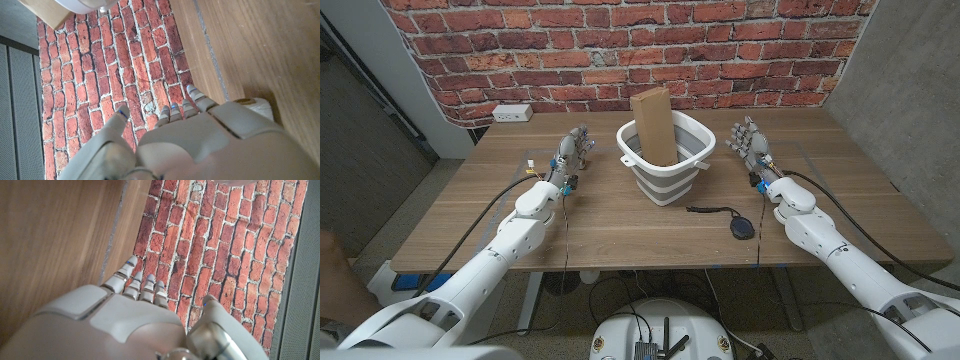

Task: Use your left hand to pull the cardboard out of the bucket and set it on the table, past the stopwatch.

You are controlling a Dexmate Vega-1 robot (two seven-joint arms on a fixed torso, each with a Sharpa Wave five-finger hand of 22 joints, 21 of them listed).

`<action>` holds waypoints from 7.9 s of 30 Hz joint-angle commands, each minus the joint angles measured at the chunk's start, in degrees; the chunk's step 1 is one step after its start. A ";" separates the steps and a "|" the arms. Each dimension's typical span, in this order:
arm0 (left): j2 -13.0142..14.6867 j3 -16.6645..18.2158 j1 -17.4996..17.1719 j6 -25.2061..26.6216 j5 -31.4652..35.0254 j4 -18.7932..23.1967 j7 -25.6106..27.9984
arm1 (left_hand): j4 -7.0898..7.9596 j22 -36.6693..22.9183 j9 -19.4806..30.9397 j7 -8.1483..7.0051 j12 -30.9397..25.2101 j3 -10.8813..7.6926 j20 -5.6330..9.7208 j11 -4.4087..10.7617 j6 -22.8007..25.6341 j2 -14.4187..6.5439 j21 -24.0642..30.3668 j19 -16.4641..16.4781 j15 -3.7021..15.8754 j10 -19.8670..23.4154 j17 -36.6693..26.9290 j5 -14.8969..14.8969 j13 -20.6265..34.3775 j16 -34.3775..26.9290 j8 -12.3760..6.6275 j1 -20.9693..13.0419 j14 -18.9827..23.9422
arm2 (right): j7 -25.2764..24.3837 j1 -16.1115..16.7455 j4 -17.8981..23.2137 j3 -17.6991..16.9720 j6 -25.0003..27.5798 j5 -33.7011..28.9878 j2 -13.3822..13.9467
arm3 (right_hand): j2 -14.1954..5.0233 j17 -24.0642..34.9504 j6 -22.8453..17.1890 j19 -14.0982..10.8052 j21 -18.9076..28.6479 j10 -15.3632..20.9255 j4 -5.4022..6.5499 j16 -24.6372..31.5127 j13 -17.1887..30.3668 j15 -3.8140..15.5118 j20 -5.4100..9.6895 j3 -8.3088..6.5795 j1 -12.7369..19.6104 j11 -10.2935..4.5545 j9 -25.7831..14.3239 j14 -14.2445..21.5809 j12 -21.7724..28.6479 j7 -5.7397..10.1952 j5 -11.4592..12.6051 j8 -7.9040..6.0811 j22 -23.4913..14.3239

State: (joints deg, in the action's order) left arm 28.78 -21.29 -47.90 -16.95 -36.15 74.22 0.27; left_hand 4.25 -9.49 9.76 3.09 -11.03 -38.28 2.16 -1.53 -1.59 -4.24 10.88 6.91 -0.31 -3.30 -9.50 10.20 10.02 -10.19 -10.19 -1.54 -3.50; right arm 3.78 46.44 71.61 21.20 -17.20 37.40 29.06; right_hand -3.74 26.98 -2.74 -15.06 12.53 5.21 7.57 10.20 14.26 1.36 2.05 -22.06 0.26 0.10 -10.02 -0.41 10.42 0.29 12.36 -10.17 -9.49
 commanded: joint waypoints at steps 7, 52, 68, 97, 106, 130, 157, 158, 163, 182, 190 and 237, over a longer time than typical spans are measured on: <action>1.58 0.56 -4.44 2.27 2.99 8.79 7.73 | -0.80 -0.07 0.06 0.20 -0.27 -0.50 3.14 0.27 0.27 -3.60 0.17 0.68 0.19 0.06 -0.11 0.33 0.13 -0.19 -0.38 -0.85 0.07 | 1.30 -0.55 -2.58 -0.67 -0.69 0.56 0.55 | -0.71 -0.25 -0.78 -0.08 -0.29 0.33 0.21 0.44 -0.41 0.83 0.47 -0.13 0.16 -0.33 -0.08 -0.40 0.32 -0.06 0.54 -0.51 -0.08; 13.37 7.05 -10.11 5.79 3.75 23.36 6.44 | -14.23 0.00 0.17 -1.30 -0.96 -2.31 2.36 1.88 6.45 -1.05 0.32 5.66 1.30 6.27 -0.09 0.78 0.28 -0.42 -1.09 -9.13 6.45 | -8.64 0.42 0.56 1.38 1.25 -5.11 -1.03 | -1.24 -2.05 -1.76 -0.15 -1.17 1.57 0.59 0.82 -1.95 1.08 0.82 0.19 0.32 -1.12 0.00 -0.17 0.79 0.56 1.09 -0.69 -0.09; 18.89 10.59 -14.14 11.44 2.66 32.66 6.78 | -15.54 -0.26 0.38 -1.47 -1.18 -2.28 0.41 2.35 6.75 3.05 0.29 7.97 1.91 8.66 -0.49 1.14 0.66 -1.04 -1.17 -15.15 11.30 | -9.08 0.17 -0.73 1.76 2.25 -4.30 -2.44 | -1.91 -2.60 -2.29 -0.03 -1.39 1.70 0.77 0.87 -2.33 1.20 0.66 0.05 0.43 -1.38 -0.01 -0.20 0.78 0.71 1.31 -0.80 -0.11; 21.50 8.40 -11.86 31.29 10.91 48.94 19.36 | -15.39 0.02 0.52 0.19 -0.81 -1.86 0.29 1.96 6.66 9.41 -0.69 4.57 2.33 8.86 -0.30 1.61 0.72 -0.50 -1.77 -23.10 11.54 | -9.70 -0.42 -1.41 2.43 3.53 -4.88 -2.58 | -2.23 -3.46 -3.39 0.20 -1.62 1.90 0.84 0.91 -2.77 1.08 0.31 0.04 0.56 -1.73 -0.02 -0.42 0.79 1.38 1.54 -0.96 -0.12; 20.13 5.87 -9.91 34.79 14.34 51.90 21.38 | -15.27 0.14 0.44 1.59 -0.38 -1.49 0.72 0.36 6.88 11.48 -0.93 3.21 0.53 9.06 -0.09 1.24 0.33 -0.14 -1.73 -25.49 11.54 | -9.28 -0.26 -1.47 2.51 3.37 -4.78 -2.53 | -2.24 -3.77 -3.65 0.36 -1.70 1.88 0.82 0.93 -2.89 0.79 -0.29 0.07 0.60 -1.83 -0.02 -0.50 0.76 1.82 1.59 -0.94 -0.13; 16.35 -0.56 -1.59 46.10 21.29 53.46 22.79 | -14.82 0.05 0.36 5.42 0.77 1.37 -7.63 -4.48 1.65 14.30 -0.88 -3.19 -3.33 6.18 -0.09 0.26 0.07 0.37 -0.45 -30.68 8.31 | -8.14 -0.23 -2.24 2.36 2.52 -4.45 -2.38 | -2.18 -4.45 -2.99 0.87 -1.79 1.83 0.97 1.14 -3.11 -0.67 -3.03 0.37 0.44 -2.48 -0.02 -0.65 0.70 3.63 1.63 -0.50 -0.22; 10.64 -6.36 7.88 46.63 20.89 43.61 17.95 | -14.78 0.09 0.51 6.82 -0.66 2.62 -8.46 -4.86 3.05 13.60 -0.48 -4.91 -3.22 8.78 -0.10 1.03 0.21 -0.84 -1.89 -34.36 11.49 | -8.23 -0.36 -2.56 2.09 2.22 -4.35 -2.36 | -2.17 -4.83 -3.79 0.99 -1.71 1.88 1.12 1.36 -3.19 -1.00 -3.89 0.69 0.30 -2.59 -0.03 -0.78 0.73 4.86 1.65 -0.71 -0.27; 10.35 -6.43 8.06 46.63 20.85 43.47 18.00 | -14.79 0.09 0.53 6.80 -0.74 2.67 -8.26 -4.65 3.31 13.60 -0.37 -4.56 -2.84 9.13 -0.11 1.08 0.24 -0.88 -1.99 -34.64 11.83 | -8.18 -0.42 -2.70 2.09 2.09 -4.34 -2.44 | -2.17 -4.84 -3.79 0.98 -1.71 1.88 1.12 1.37 -3.19 -1.01 -3.92 0.70 0.30 -2.60 -0.03 -0.78 0.73 4.87 1.65 -0.70 -0.27; 9.71 -7.65 9.83 49.02 21.38 43.41 17.86 | -14.81 0.08 0.60 6.99 -0.95 2.87 -7.97 -4.34 3.99 13.63 -0.17 -3.65 -2.42 10.19 -0.15 1.22 0.35 -1.10 -2.25 -35.60 13.27 | -7.98 -0.62 -3.41 2.09 1.50 -4.28 -2.82 | -2.18 -4.90 -3.86 0.91 -1.67 1.97 1.14 1.42 -3.20 -1.02 -3.92 0.75 0.28 -2.54 -0.03 -0.76 0.76 4.89 1.65 -0.70 -0.28; 9.43 -9.33 11.84 53.40 20.94 43.47 17.20 | -14.75 0.07 0.84 6.90 -1.67 4.56 -5.58 -3.52 8.48 13.80 0.41 1.72 -0.03 15.21 -0.36 1.64 0.75 -2.01 -3.63 -40.07 20.93 | -8.18 -0.15 -3.49 1.71 0.85 -4.14 -2.72 | -2.24 -5.18 -4.17 0.92 -1.63 1.97 1.18 1.55 -3.23 -0.83 -4.13 0.93 0.30 -2.59 -0.03 -0.80 0.75 5.10 1.68 -0.70 -0.30; 8.64 -12.27 14.70 54.02 22.02 40.89 14.96 | -14.66 0.07 0.88 6.22 -1.63 5.03 -5.39 -3.11 10.00 13.71 0.44 2.91 0.28 15.89 -0.37 1.74 0.79 -1.79 -4.08 -40.91 21.54 | -7.97 0.05 -3.43 1.53 0.80 -3.91 -2.54 | -2.29 -5.30 -4.22 0.87 -1.60 1.95 1.19 1.61 -3.24 -0.92 -4.13 0.97 0.32 -2.56 -0.03 -0.77 0.74 5.12 1.71 -0.67 -0.30; -0.50 -13.82 12.22 58.39 25.39 39.94 29.01 | -14.04 -0.33 1.63 2.92 -3.97 13.86 7.00 2.34 37.42 10.97 2.23 27.06 9.56 43.30 -0.34 7.90 0.94 -4.07 -7.90 -54.97 48.24 | -7.20 0.04 -4.92 1.14 0.24 -2.98 -2.92 | -2.44 -5.90 -4.32 0.71 -1.53 1.88 1.28 1.83 -3.26 -0.92 -4.60 1.39 0.31 -2.70 -0.03 -0.88 0.71 5.22 1.79 -0.54 -0.32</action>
State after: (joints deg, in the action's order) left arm 31.03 -35.29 -33.65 39.63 -13.84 113.70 21.88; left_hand -9.97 -9.49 11.08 6.36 -14.46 -24.65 2.96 0.56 33.94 7.21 12.76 32.53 4.26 38.30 -9.76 17.47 10.81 -14.08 -17.55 -55.24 42.99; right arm -3.69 47.22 67.66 22.03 -17.01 34.48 26.61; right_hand -4.24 20.98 -6.84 -14.11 10.76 7.04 8.81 11.69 10.94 0.83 -2.15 -21.05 0.77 -2.15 -9.88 -0.89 10.86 5.20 13.78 -10.82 -9.75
